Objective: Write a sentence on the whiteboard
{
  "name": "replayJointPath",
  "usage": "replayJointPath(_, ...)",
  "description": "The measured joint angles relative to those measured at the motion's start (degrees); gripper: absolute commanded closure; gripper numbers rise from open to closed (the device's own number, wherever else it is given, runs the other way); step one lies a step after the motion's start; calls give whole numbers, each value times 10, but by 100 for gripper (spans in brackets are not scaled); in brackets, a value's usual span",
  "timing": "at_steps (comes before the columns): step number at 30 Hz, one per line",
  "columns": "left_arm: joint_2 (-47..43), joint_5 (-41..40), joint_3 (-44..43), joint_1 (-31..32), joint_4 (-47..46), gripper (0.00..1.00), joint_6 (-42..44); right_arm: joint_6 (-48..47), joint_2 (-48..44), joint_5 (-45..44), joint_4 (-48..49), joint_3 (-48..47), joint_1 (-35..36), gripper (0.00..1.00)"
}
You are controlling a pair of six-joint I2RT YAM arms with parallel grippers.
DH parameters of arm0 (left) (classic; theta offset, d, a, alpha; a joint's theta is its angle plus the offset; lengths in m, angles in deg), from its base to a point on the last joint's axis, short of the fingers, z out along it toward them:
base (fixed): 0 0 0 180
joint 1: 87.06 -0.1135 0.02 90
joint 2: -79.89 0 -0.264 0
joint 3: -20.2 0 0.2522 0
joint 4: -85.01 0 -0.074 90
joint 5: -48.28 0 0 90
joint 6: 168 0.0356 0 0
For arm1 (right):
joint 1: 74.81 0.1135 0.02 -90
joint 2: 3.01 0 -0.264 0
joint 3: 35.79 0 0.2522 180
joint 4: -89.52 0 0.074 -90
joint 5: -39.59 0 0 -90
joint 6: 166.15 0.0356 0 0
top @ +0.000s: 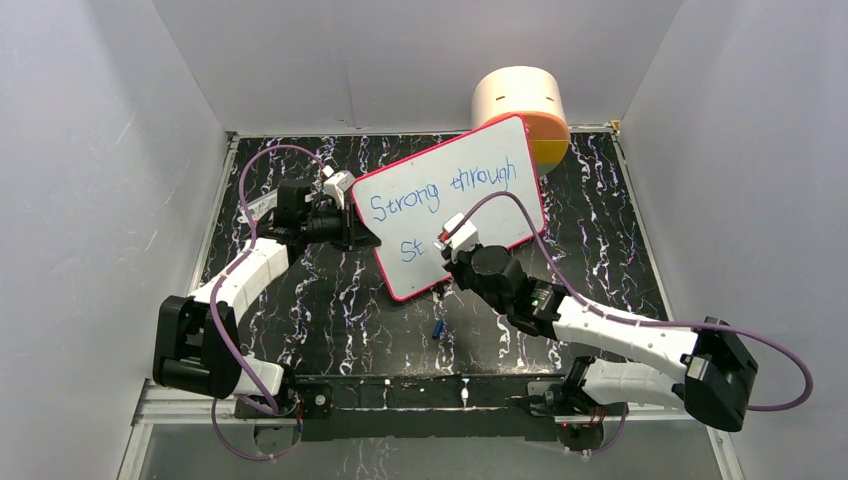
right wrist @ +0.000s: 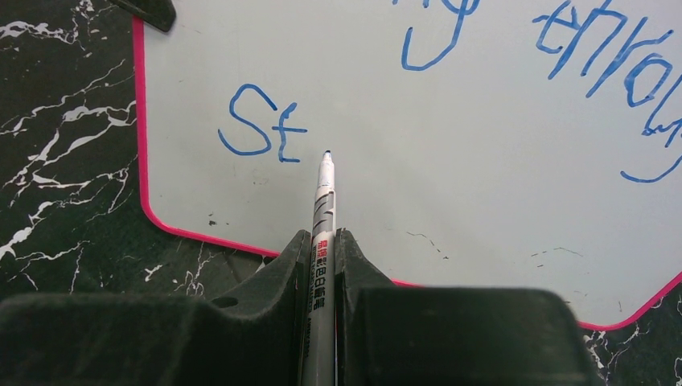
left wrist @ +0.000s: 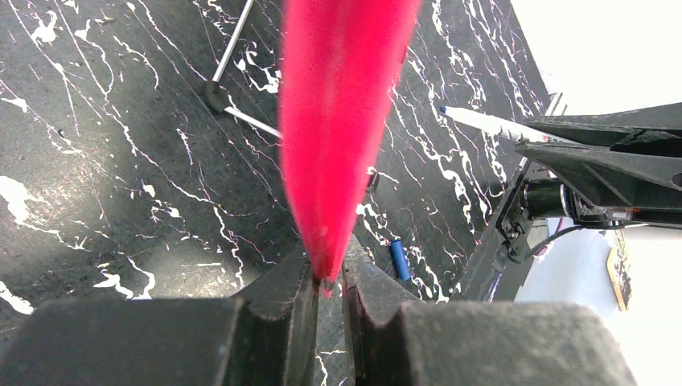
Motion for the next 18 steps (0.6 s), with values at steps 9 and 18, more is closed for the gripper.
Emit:
replayJointPath(9, 0, 0, 0, 0, 2, 100, 2, 0, 35, -7, -8, -21, 0, 100)
replayJointPath(18, 0, 0, 0, 1, 5, 100, 6, -12, 77, -9, -8, -51, 0, 100)
